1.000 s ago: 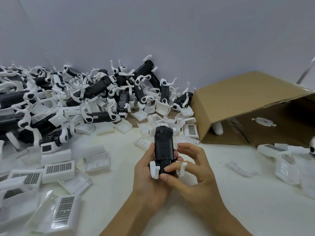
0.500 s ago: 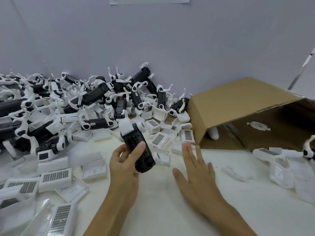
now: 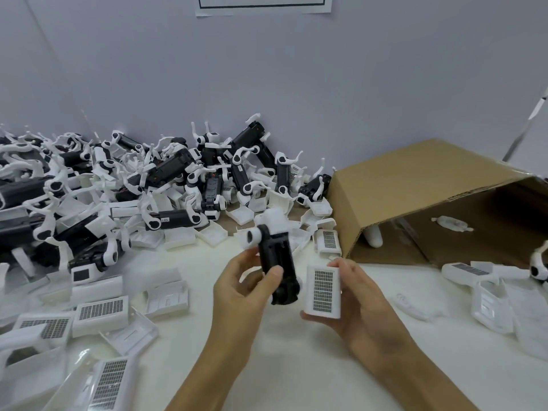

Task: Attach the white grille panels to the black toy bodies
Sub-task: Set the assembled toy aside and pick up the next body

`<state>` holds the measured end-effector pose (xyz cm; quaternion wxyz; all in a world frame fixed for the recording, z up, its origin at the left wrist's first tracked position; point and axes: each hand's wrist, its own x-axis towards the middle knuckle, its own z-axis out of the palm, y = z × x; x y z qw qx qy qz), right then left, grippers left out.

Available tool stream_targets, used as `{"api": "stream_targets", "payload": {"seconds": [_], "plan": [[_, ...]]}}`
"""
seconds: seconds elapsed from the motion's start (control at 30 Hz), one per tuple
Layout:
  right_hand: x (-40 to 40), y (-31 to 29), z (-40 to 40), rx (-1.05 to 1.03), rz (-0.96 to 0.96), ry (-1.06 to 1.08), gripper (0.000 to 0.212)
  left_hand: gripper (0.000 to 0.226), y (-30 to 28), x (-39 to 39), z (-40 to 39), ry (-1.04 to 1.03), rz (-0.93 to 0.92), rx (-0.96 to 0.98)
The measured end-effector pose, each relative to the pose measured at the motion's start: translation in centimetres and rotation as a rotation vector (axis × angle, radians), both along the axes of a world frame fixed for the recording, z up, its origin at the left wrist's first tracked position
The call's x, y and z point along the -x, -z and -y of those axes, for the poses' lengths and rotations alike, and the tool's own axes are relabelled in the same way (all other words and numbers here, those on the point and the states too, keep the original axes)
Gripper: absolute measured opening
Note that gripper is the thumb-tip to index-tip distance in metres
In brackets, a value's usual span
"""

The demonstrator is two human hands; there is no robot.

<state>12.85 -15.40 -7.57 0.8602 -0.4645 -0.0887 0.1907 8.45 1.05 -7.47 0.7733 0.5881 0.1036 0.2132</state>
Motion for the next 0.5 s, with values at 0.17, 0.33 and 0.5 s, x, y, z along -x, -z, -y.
{"api": "stream_targets", "payload": {"seconds": [0.17, 0.33, 0.5], "plan": [[-0.1, 0.1, -0.2, 0.170, 0.066, 0.104, 0.024, 0.025, 0.0, 0.9, 1.8, 0.194, 0.012, -0.148], [0.1, 1.4, -0.6, 0.561, 0.396, 0.501, 0.012, 0.022, -0.2, 1.3, 2.2, 0.232, 0.017, -0.168], [0.8, 1.8, -0.7, 0.549, 0.523, 0.462, 0.011, 0.026, -0.1, 1.3, 2.4, 0.142, 0.022, -0.135]]}}
